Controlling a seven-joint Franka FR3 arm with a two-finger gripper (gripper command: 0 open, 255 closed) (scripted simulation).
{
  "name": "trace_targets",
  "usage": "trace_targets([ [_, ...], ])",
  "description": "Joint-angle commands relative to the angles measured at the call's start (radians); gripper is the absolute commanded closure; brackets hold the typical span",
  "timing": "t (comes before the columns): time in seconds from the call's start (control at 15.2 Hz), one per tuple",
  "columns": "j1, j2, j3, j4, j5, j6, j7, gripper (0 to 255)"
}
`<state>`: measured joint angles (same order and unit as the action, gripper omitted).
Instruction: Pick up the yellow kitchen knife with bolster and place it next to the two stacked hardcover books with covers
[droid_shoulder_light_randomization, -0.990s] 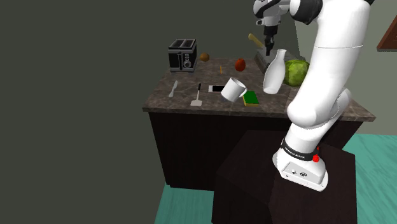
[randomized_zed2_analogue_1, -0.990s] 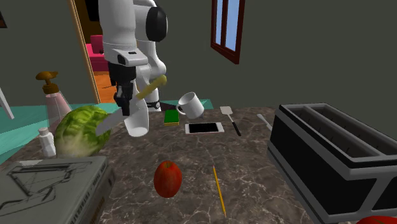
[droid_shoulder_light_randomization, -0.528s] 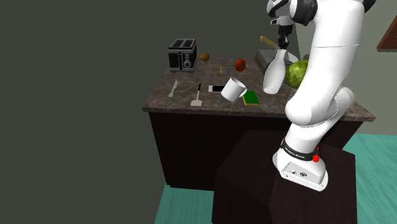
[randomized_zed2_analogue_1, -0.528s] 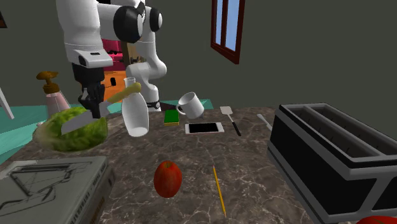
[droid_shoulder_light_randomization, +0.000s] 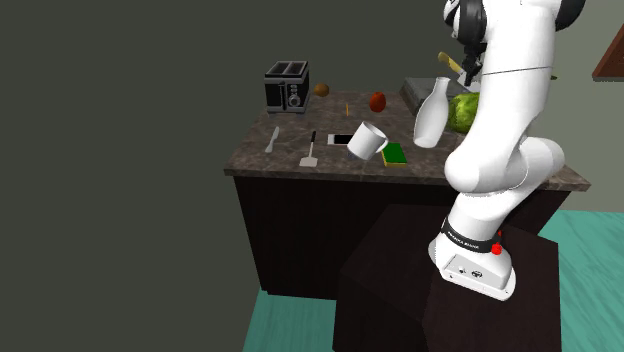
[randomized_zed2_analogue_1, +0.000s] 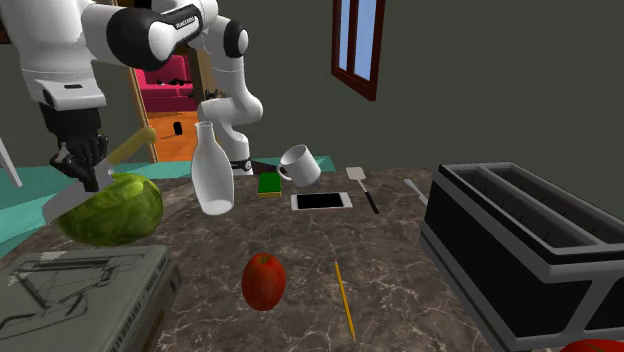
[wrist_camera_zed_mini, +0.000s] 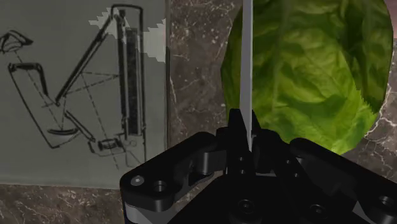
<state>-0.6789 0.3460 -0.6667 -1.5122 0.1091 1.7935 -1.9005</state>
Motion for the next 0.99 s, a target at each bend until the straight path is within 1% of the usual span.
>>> trace_targets([
  [0.0, -0.046, 0.034, -0.006, 0.037, 0.023, -0.006, -0.051, 255],
  [0.26, -0.156, 0.127, -0.008, 0.159, 0.080, -0.042, -0.146, 255],
  [0.53, -0.285, 0.238, 0.002, 0.323, 0.139, -0.098, -0.228, 255],
  [0.73, -0.399, 0.341, 0.019, 0.494, 0.186, -0.161, -0.276, 255],
  [0.79, -0.462, 0.401, 0.030, 0.600, 0.209, -0.202, -0.292, 255],
  [0.92, -0.448, 0.390, 0.031, 0.553, 0.204, -0.167, -0.294, 255],
])
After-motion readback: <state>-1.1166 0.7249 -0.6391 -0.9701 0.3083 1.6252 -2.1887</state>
